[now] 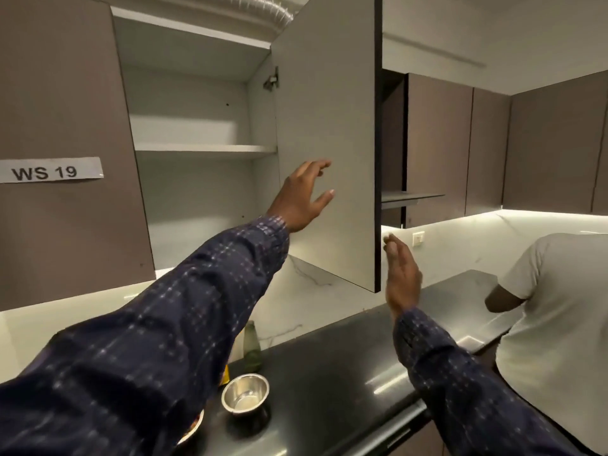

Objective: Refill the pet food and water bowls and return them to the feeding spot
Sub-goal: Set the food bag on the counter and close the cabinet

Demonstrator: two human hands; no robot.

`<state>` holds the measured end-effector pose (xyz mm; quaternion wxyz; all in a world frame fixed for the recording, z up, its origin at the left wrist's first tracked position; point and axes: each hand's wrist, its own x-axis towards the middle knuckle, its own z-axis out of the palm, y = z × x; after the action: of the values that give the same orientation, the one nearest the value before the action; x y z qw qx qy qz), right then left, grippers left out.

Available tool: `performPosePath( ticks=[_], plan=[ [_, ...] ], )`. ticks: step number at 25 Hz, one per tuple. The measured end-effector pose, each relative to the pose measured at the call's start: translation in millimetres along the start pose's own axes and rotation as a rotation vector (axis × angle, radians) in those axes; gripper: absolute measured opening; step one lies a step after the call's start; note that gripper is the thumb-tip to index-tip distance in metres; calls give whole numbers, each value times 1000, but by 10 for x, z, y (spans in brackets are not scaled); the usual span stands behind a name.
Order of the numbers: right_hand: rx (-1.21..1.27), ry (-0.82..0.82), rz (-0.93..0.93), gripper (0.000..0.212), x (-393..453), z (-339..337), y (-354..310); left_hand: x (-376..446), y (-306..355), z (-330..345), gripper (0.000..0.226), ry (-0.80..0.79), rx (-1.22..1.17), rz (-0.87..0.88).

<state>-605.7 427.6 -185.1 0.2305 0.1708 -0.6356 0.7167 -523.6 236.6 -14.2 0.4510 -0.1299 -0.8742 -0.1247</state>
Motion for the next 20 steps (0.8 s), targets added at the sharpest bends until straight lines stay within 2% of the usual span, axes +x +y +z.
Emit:
performPosePath(
  ticks=[2,6,10,14,16,20],
  plan=[
    [-96,-98,-116,47,156,49,-103,191,221,224,72,-33,36,-43],
    [-1,-87,-42,54,255,147,-162,327,441,533,88,-95,168,-110],
    [-9,-175,-163,56,177,346,-95,125,344,566,95,-77,265,-91],
    [53,-303,-350,66,-99,794,-66,-236,7,201,94,50,272,-156],
    [66,-426,-425,74,-263,1128,-52,-471,-264,-94,90,90,276,-211],
    [-78,-669,-550,90,-658,1972,22,-965,-766,-684,81,217,262,-419]
  ],
)
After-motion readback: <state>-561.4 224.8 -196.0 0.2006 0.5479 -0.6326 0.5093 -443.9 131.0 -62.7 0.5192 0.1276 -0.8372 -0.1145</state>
